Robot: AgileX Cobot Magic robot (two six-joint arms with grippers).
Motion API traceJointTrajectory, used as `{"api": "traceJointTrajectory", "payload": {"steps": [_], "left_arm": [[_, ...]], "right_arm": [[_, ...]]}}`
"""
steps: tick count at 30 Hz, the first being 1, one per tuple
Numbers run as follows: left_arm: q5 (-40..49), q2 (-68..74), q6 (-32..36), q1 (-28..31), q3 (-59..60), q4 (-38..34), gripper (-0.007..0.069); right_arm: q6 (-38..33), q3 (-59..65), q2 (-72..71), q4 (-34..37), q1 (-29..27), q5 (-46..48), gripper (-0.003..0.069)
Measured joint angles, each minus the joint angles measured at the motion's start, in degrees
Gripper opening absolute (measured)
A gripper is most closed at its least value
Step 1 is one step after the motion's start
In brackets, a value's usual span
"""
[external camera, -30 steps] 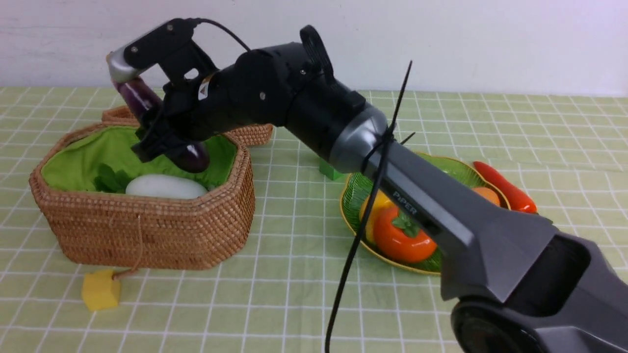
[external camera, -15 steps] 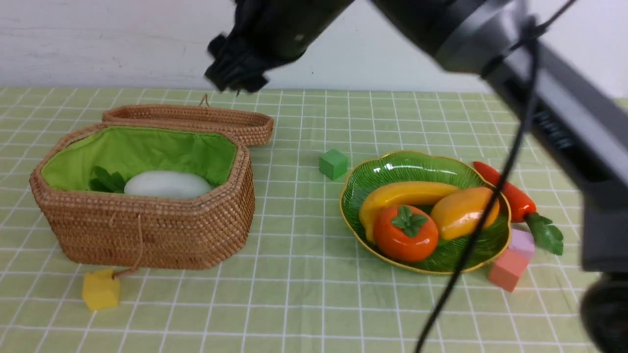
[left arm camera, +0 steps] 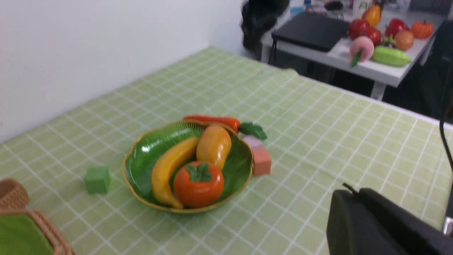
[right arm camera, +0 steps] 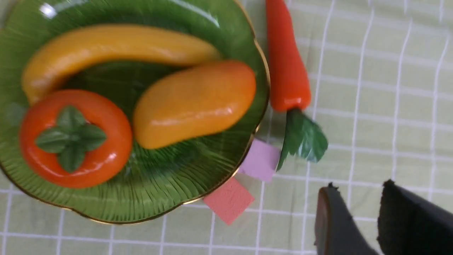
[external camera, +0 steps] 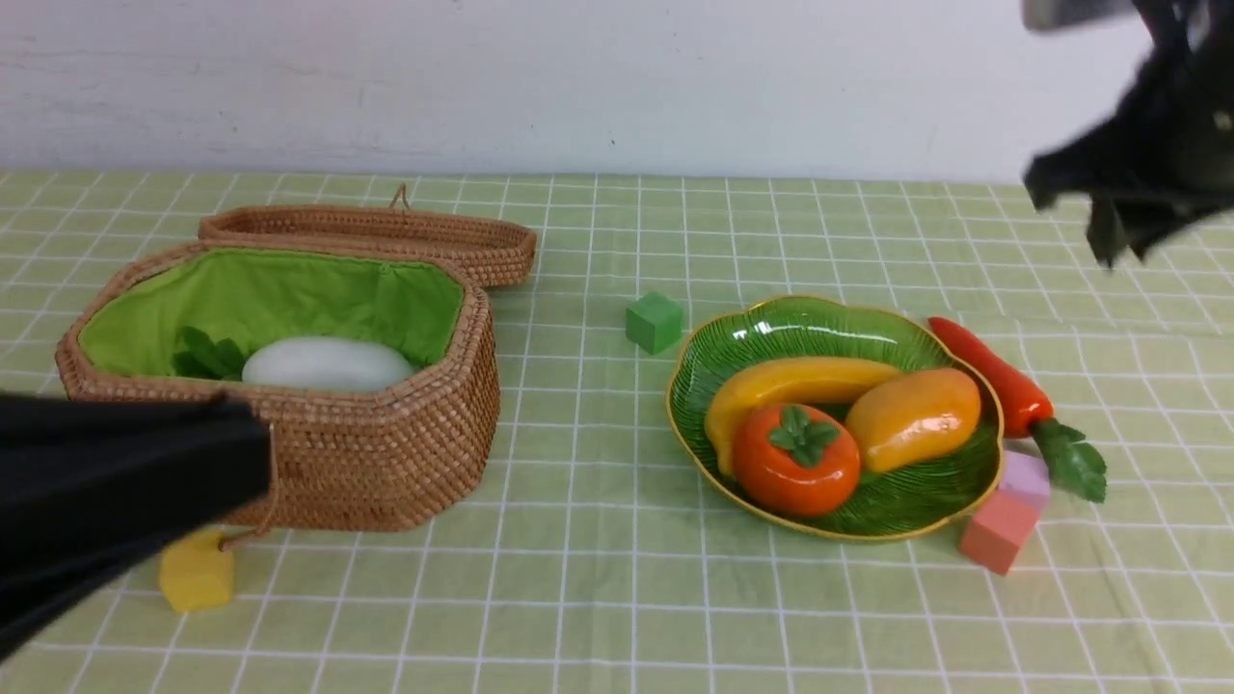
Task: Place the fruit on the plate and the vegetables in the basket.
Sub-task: Use the right arm to grab a carrot and put it into the left basket
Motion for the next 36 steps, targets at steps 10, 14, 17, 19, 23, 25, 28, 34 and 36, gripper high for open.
{"api": "traceJointTrajectory", "payload": {"steps": [10, 14, 17, 19, 23, 25, 28, 34, 36], "left_arm": [[-5.18, 0.00, 0.17, 0.00, 0.00, -0.04, 0.0005], [-6.20, 0.00, 0.37, 0.00, 0.00, -0.04, 0.0005], [-9.00, 0.00, 0.38, 0.00, 0.00, -0.04, 0.0005], [-10.95, 0.00, 0.38, 0.00, 0.00, -0.04, 0.0005], [-11.17, 0.00, 0.38, 0.00, 0.00, -0.04, 0.0005], [-11.17, 0.00, 0.38, 0.00, 0.00, -0.04, 0.0005], [-11.17, 0.00, 0.38, 0.00, 0.00, -0.04, 0.0005], [-10.30, 0.00, 0.38, 0.00, 0.00, -0.04, 0.0005], [-9.92, 0.00, 0.38, 0.00, 0.00, -0.04, 0.0005]], "right_arm": [[-21.26, 2.02, 14.50, 16.67, -12.18, -12.84, 0.0545], [-24.06, -1.04, 18.77, 17.87, -12.62, -13.39, 0.0551], [-24.78, -4.17, 22.35, 18.26, -12.67, -14.35, 0.0551], [-24.83, -6.13, 24.64, 18.53, -12.67, -15.21, 0.0553], [-24.83, -6.75, 26.02, 18.53, -12.67, -16.20, 0.0553], [-24.83, -6.95, 26.91, 18.48, -12.67, -16.57, 0.0553], [-24.83, -6.98, 27.69, 18.24, -12.67, -17.59, 0.0553], [-24.83, -7.09, 29.26, 18.29, -12.67, -18.82, 0.0551], [-24.83, -7.09, 29.56, 18.29, -12.67, -18.85, 0.0546]]}}
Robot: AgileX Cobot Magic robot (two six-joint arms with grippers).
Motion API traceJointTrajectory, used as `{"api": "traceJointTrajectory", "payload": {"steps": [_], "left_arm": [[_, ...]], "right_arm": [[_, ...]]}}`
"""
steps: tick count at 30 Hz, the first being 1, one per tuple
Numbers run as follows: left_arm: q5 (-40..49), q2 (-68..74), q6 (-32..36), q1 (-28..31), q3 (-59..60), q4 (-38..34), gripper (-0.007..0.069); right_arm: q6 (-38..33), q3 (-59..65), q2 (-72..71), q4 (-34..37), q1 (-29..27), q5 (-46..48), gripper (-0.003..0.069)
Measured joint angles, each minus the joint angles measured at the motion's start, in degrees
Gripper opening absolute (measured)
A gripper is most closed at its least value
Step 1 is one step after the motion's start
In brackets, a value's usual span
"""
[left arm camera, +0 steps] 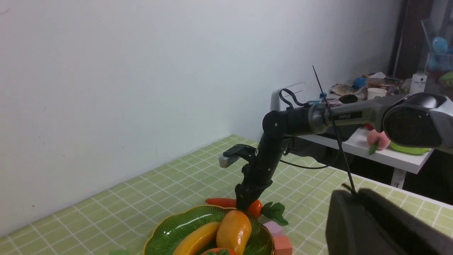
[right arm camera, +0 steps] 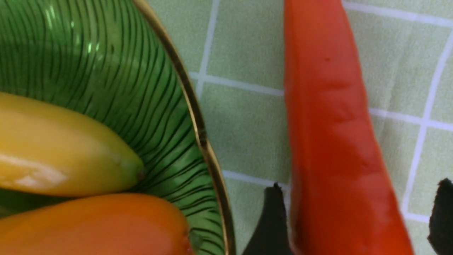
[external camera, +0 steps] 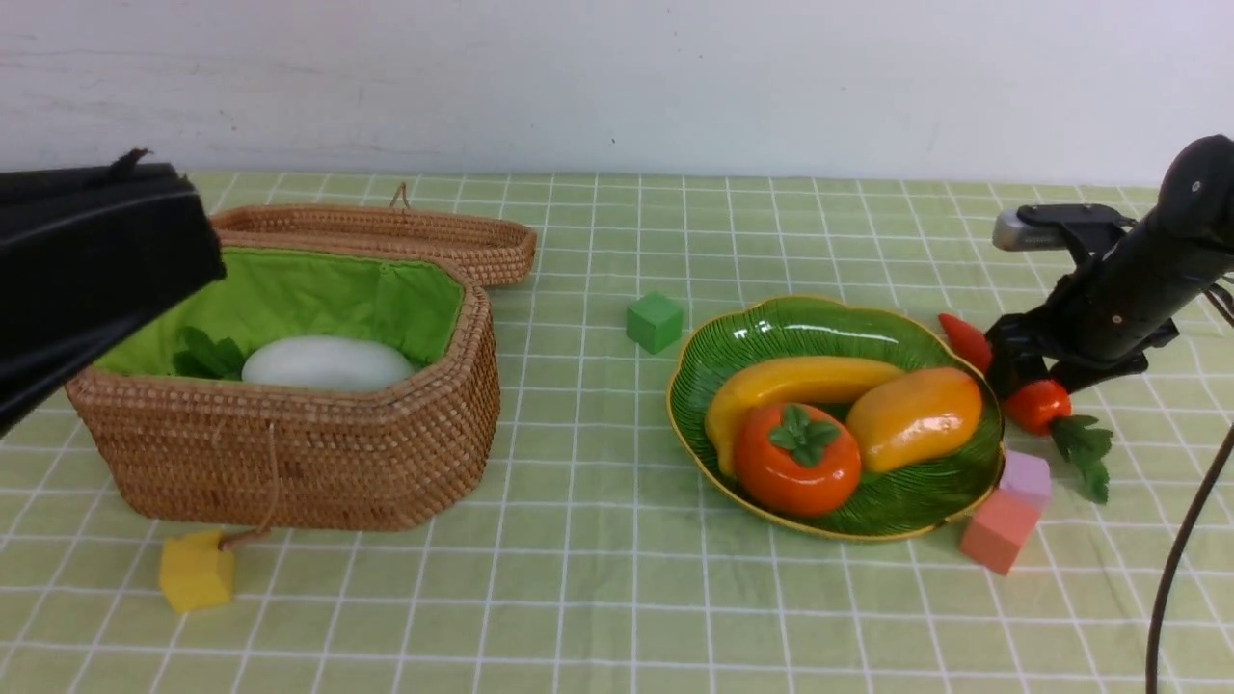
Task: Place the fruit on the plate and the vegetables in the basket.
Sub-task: Use the right arm to grab a carrot and put it into the left basket
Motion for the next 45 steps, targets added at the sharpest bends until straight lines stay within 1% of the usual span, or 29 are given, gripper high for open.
{"api": "traceJointTrajectory", "payload": {"steps": [5, 9, 12, 13, 14, 16, 35, 38, 41, 42, 45], "left_arm": [[3.41, 0.19, 0.00, 0.00, 0.00, 1.27, 0.0005], [4.22, 0.83, 0.00, 0.00, 0.00, 1.90, 0.0005], [5.39, 1.62, -0.11, 0.00, 0.00, 2.11, 0.0006], [5.55, 1.63, -0.11, 0.00, 0.00, 2.12, 0.0006], [5.99, 1.86, -0.17, 0.00, 0.00, 2.17, 0.0008], [6.40, 2.23, -0.17, 0.00, 0.00, 2.17, 0.0008], [6.76, 2.66, -0.17, 0.00, 0.00, 4.39, 0.0020], [6.90, 2.66, -0.84, 0.00, 0.00, 4.39, 0.0022], [7.75, 2.66, -2.44, 0.00, 0.00, 4.97, 0.0022], [7.75, 2.66, -2.71, 0.00, 0.06, 5.05, 0.0022], [7.79, 2.66, -5.52, 0.00, 0.06, 6.67, 0.0022]], "right_arm": [[-0.01, -0.07, 1.13, 0.00, 0.00, -0.07, 0.0505], [-0.06, -0.07, 1.19, 0.00, 0.00, -0.08, 0.0475], [-0.06, -0.07, 1.24, 0.00, 0.00, -0.22, 0.0428], [-0.06, -0.07, 1.25, 0.00, 0.00, -0.22, 0.0426], [-0.06, -0.13, 1.31, 0.00, 0.00, -0.27, 0.0406], [-0.06, -0.32, 1.49, 0.00, 0.00, -0.27, 0.0390], [-0.06, -0.77, 1.88, 0.24, 0.00, -0.61, 0.0389], [-0.06, -2.54, 2.51, -0.07, 0.00, 1.37, 0.0389], [-0.06, -5.81, 2.48, -1.47, 0.00, 6.27, 0.0389], [-0.06, -6.02, 2.32, -1.60, 0.00, 6.59, 0.0389], [1.76, -8.64, -1.15, -2.33, 0.00, 11.71, 0.0389]]}}
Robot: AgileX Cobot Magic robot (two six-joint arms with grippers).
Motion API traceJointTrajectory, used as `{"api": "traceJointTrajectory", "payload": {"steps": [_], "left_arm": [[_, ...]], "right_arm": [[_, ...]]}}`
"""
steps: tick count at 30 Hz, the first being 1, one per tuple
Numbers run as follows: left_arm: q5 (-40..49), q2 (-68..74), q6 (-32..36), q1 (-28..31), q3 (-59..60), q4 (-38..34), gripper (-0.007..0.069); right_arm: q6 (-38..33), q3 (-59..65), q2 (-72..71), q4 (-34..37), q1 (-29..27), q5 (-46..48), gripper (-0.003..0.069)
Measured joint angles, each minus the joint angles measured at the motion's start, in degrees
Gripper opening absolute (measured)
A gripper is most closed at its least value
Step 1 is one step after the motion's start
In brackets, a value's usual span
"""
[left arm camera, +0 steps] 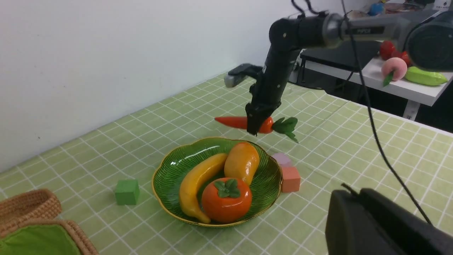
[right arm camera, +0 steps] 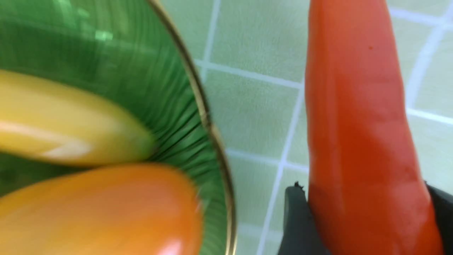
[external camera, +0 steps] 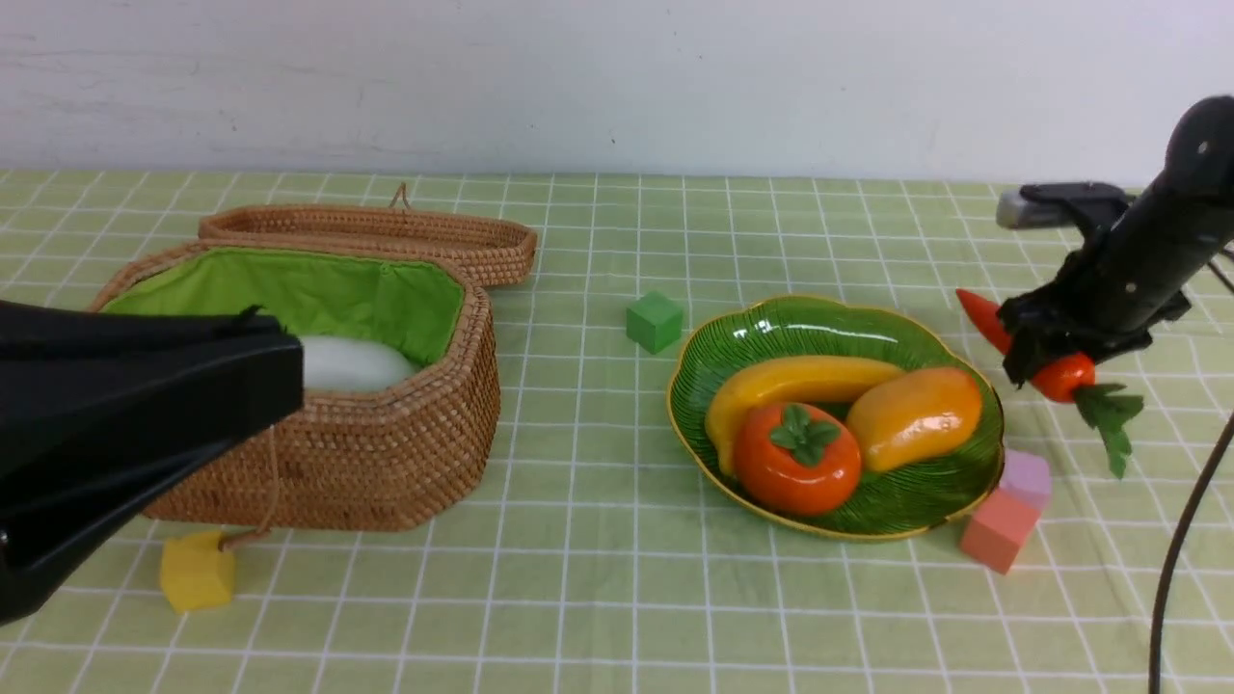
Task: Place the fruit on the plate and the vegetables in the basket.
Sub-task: Use the right arm to grab a carrot and put it into the left basket
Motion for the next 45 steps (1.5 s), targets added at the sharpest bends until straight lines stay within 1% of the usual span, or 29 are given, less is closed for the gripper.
{"api": "traceJointTrajectory", "payload": {"steps": [2, 6, 7, 8, 9, 11, 12, 15, 16, 17, 18, 19, 20, 21, 23, 25, 26, 27, 28, 30, 31, 32, 33, 36, 38, 39, 41, 42, 45], "left_arm": [[0.07, 0.00, -1.22, 0.00, 0.00, 0.72, 0.0022], [0.75, 0.00, -4.78, 0.00, 0.00, 6.51, 0.0022], [0.81, 0.00, -6.97, 0.00, 0.00, 9.17, 0.0022], [0.87, 0.00, -6.97, 0.00, 0.00, 9.17, 0.0022], [1.57, -0.20, -10.68, 0.00, 0.00, 14.07, 0.0022], [3.39, -0.55, -16.69, 0.00, 0.00, 20.26, 0.0022], [4.73, -0.88, -19.51, 0.00, -0.14, 23.42, 0.0022], [11.73, -2.42, -31.94, 0.00, -1.11, 36.79, 0.0022], [13.79, -2.99, -34.93, 0.00, -1.40, 39.87, 0.0022], [14.73, -3.33, -35.66, 0.00, -1.45, 41.32, 0.0022], [18.38, -4.77, -41.45, 0.00, -1.86, 46.38, 0.0022], [19.15, -5.16, -41.99, 0.00, -1.88, 47.43, 0.0022], [21.47, -6.51, -45.24, 0.00, -1.99, 50.38, 0.0022], [22.54, -7.23, -46.22, 0.00, -1.99, 51.43, 0.0022], [24.73, -8.83, -47.42, 0.00, -2.11, 52.69, 0.0022], [26.04, -9.58, -47.65, 0.00, -2.21, 52.93, 0.0022], [26.35, -9.59, -47.70, 0.00, -2.27, 52.93, 0.0022], [27.51, -9.79, -47.69, 0.00, -2.35, 52.88, 0.0022], [28.13, -9.86, -47.63, 0.00, -2.35, 52.73, 0.0022], [28.70, -10.13, -46.98, 0.00, -2.35, 51.60, 0.0022], [28.70, -10.13, -46.87, 0.00, -2.35, 51.60, 0.0022], [28.75, -10.25, -45.91, 0.00, -2.35, 50.65, 0.0022], [28.75, -10.25, -44.84, 0.00, -2.35, 49.79, 0.0022], [28.75, -10.25, -43.12, 0.00, -2.35, 47.84, 0.0022], [28.75, -10.25, -42.77, 0.00, -2.35, 47.02, 0.0022], [28.75, -10.25, -42.78, 0.00, -2.35, 47.02, 0.0022], [28.75, -10.25, -42.66, 0.00, -2.35, 46.62, 0.0022], [28.70, -10.25, -42.66, 0.00, -2.35, 46.56, 0.0022], [28.43, -10.25, -42.53, 0.00, -2.35, 45.94, 0.0022]], "right_arm": [[1.14, -0.36, -2.31, 0.00, 0.00, 1.97, 0.0389], [4.27, -0.60, -9.96, 2.65, 1.05, 5.91, 0.0389], [4.27, -0.66, -11.85, 4.08, 2.01, 6.29, 0.0389], [4.27, -0.66, -12.59, 4.37, 2.54, 6.30, 0.0389], [3.64, -0.66, -15.40, 7.23, 5.60, 6.25, 0.0389], [1.72, -0.78, -18.07, 10.87, 10.56, 5.49, 0.0389], [0.30, -0.85, -19.16, 12.88, 13.88, 4.30, 0.0389], [-5.67, -0.97, -20.56, 18.39, 25.54, -2.06, 0.0389], [-7.32, -0.97, -20.38, 19.23, 28.39, -4.90, 0.0389], [-7.72, -0.97, -20.31, 19.38, 29.09, -4.90, 0.0389], [-11.32, -0.97, -19.07, 20.47, 35.05, -11.58, 0.0389], [-11.73, -0.97, -18.88, 20.52, 35.66, -11.58, 0.0389], [-14.55, -0.97, -17.29, 20.98, 39.66, -17.66, 0.0389], [-16.57, -0.97, -15.93, 21.04, 42.15, -21.67, 0.0389], [-20.71, -0.97, -12.96, 21.04, 46.30, -29.91, 0.0389], [-24.91, -0.97, -10.51, 21.10, 48.81, -36.23, 0.0389], [-25.89, -0.97, -9.63, 21.10, 49.62, -37.74, 0.0389], [-29.84, -0.97, -7.70, 21.17, 51.20, -43.37, 0.0389], [-32.12, -0.91, -6.20, 21.21, 52.30, -46.87, 0.0389], [-35.40, -0.85, -4.36, 21.27, 53.49, -50.88, 0.0390], [-35.40, -0.85, -4.19, 21.27, 53.60, -51.23, 0.0391], [-36.53, -0.85, -3.13, 21.61, 54.10, -53.11, 0.0421], [-36.89, -0.72, -2.41, 22.30, 54.28, -53.98, 0.0475], [-37.28, -0.48, -2.14, 24.39, 54.21, -53.67, 0.0622], [-37.33, -0.48, -2.52, 26.29, 54.09, -52.76, 0.0666], [-37.33, -0.48, -2.72, 26.51, 54.09, -52.60, 0.0667], [-37.27, -0.48, -4.41, 28.38, 54.09, -48.22, 0.0660], [-37.27, -0.48, -4.61, 28.38, 54.09, -47.77, 0.0660], [-31.39, -0.48, -9.23, 28.18, 53.00, -34.88, 0.0573]]}}
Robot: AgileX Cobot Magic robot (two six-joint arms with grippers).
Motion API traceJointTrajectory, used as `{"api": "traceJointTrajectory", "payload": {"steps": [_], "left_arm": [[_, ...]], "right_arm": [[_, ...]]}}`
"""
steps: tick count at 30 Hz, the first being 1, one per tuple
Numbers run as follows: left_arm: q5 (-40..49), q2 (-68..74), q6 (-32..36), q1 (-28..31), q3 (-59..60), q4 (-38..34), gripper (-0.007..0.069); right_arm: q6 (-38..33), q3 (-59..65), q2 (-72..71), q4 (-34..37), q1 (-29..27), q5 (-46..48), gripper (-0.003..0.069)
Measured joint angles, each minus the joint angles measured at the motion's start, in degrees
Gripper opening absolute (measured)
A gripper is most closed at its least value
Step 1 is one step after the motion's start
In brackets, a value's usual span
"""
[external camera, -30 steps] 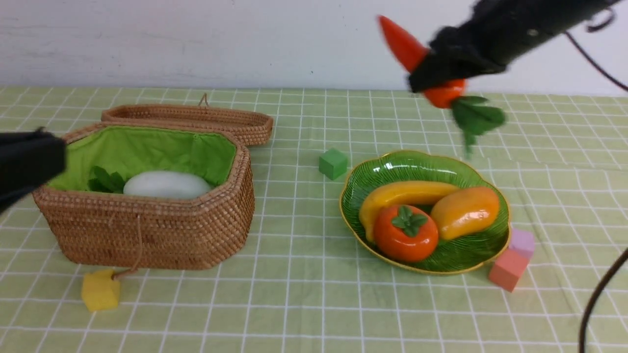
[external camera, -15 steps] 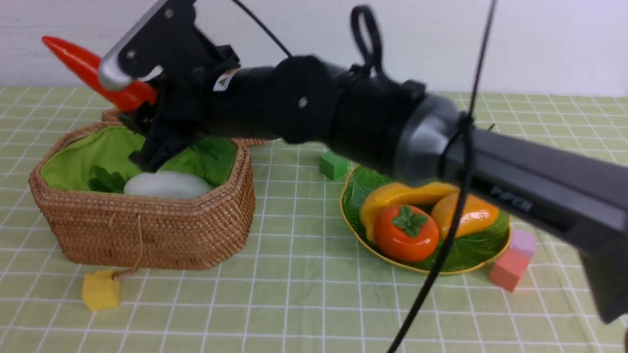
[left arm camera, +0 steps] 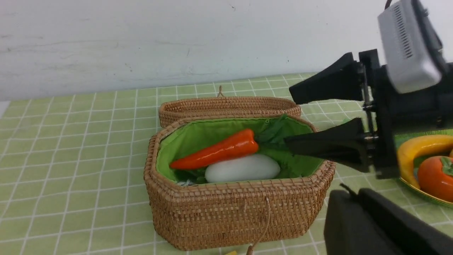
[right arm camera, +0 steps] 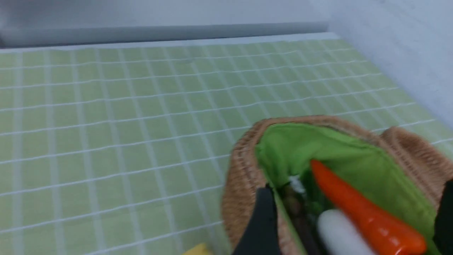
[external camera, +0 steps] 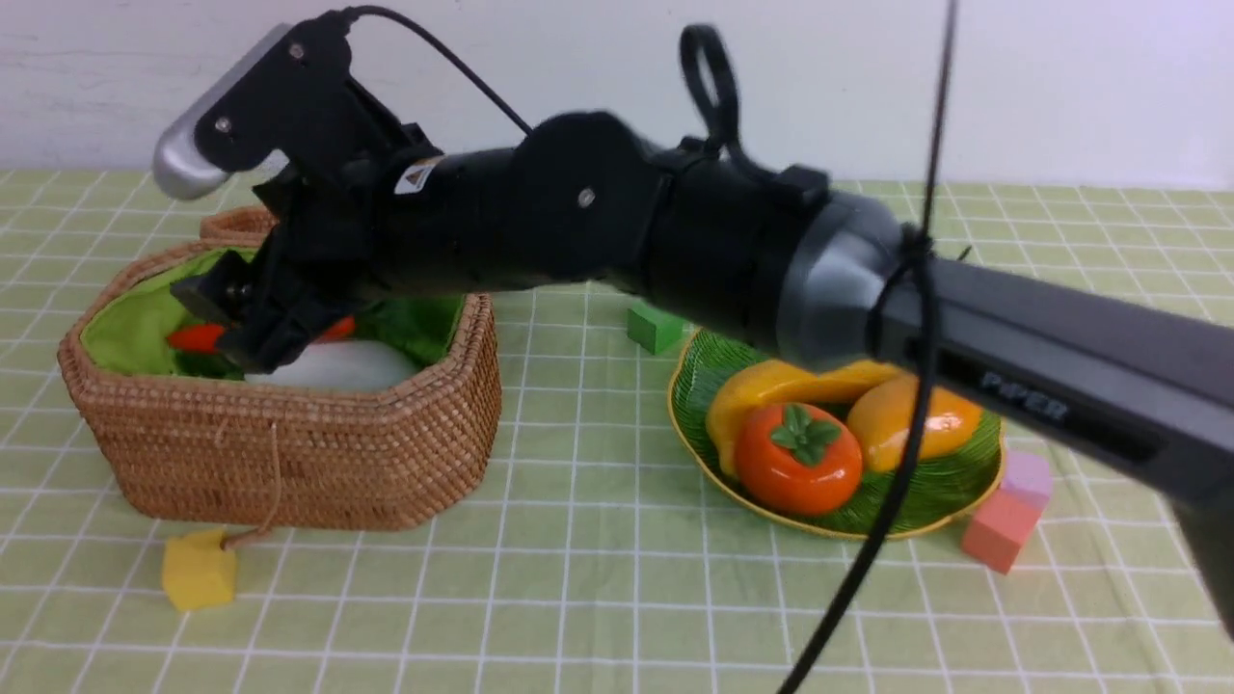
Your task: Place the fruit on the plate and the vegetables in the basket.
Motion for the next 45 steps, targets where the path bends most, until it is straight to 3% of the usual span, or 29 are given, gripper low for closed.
{"api": "traceJointTrajectory", "payload": {"steps": [4, 7, 8, 9, 10, 12, 19, 21, 26, 34, 45], "left_arm": [[-1.20, 0.00, 1.94, 0.00, 0.07, -2.46, 0.0022], [-4.89, -1.31, 2.82, 0.00, 2.00, -4.75, 0.0022], [-7.21, -2.59, 2.82, 0.00, 3.83, -5.96, 0.0022], [-7.21, -2.84, 2.82, 0.00, 3.83, -6.18, 0.0022], [-9.95, -5.33, 2.82, 0.00, 6.68, -8.25, 0.0022], [-12.80, -8.93, 2.82, 0.00, 10.07, -10.79, 0.0022], [-26.41, -21.75, 2.82, 0.00, 24.77, -17.22, 0.0022], [-33.49, -24.31, 2.82, 0.00, 31.55, -17.61, 0.0022], [-39.40, -24.60, 2.82, 0.00, 38.75, -16.81, 0.0024], [-40.44, -24.60, 2.82, 0.00, 44.71, -16.08, 0.0036], [-37.91, -24.60, 2.82, 0.00, 46.35, -15.95, 0.0039]], "right_arm": [[12.42, 0.00, -6.16, -4.33, -2.83, 16.70, 0.0405], [21.21, -0.18, -10.40, -10.28, -5.42, 28.13, 0.0231], [24.37, -0.25, -11.97, -13.63, -6.53, 32.33, 0.0140], [24.79, -0.25, -11.97, -14.10, -6.53, 33.00, 0.0127], [28.11, -0.30, -13.52, -17.71, -7.66, 38.77, 0.0038], [31.57, -0.25, -14.54, -21.39, -8.29, 42.98, -0.0008], [41.75, 12.45, -24.64, -28.62, -8.48, 44.86, -0.0013], [45.52, 22.87, -31.84, -28.77, -8.48, 45.19, -0.0009], [51.92, 40.55, -44.80, -28.71, -8.48, 44.83, -0.0006], [56.32, 53.20, -57.76, -28.84, -8.48, 42.99, 0.0000], [56.46, 53.82, -61.47, -28.90, -8.48, 45.43, 0.0005]]}}
